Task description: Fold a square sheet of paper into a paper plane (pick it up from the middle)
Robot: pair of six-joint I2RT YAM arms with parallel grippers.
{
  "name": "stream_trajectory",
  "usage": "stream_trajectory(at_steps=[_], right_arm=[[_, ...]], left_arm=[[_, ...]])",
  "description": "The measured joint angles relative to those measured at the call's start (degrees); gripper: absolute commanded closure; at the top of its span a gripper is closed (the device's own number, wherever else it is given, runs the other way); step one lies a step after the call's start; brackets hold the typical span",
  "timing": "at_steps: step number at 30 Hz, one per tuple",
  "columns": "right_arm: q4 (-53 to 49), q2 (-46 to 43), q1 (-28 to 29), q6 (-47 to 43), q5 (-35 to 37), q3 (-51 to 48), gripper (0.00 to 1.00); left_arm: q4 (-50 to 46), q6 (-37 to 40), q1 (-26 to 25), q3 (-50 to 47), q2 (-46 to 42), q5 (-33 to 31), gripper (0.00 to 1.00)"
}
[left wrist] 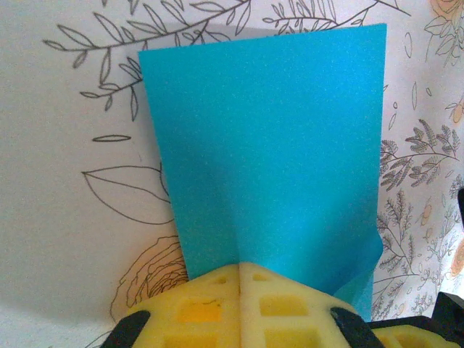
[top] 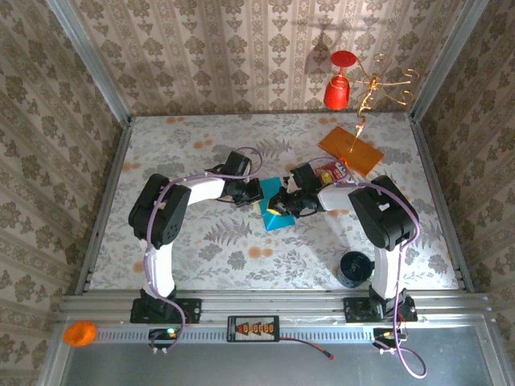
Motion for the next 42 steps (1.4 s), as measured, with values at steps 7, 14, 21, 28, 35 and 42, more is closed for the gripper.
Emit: stream_trajectory(at_steps=[7, 14, 21, 28, 35, 42], right_arm=[[0.02, 0.37, 0.0, 0.0, 0.28, 0.0, 0.95], [0.0, 0.42, 0.0, 0.02, 0.7, -0.04, 0.95], [0.04, 0.68, -0.02, 0.2, 0.85, -0.09, 0.95], [0.63, 0.74, 0.0, 0.44, 0.83, -0.37, 0.95], [1.77, 0.94, -0.02, 0.92, 0.81, -0.76, 0.95], [2.6, 1.16, -0.02, 1.68, 0.42, -0.79, 0.95]], left_arm=[[0.0, 0.02, 0.0, 0.0, 0.0, 0.02, 0.93], [0.02, 0.02, 0.0, 0.0, 0.0, 0.02, 0.93], [0.02, 0.04, 0.0, 0.0, 0.0, 0.04, 0.93], [0.02, 0.02, 0.0, 0.0, 0.0, 0.09, 0.93], [0.07, 0.04, 0.0, 0.0, 0.0, 0.13, 0.93], [0.07, 0.02, 0.0, 0.0, 0.0, 0.13, 0.93]])
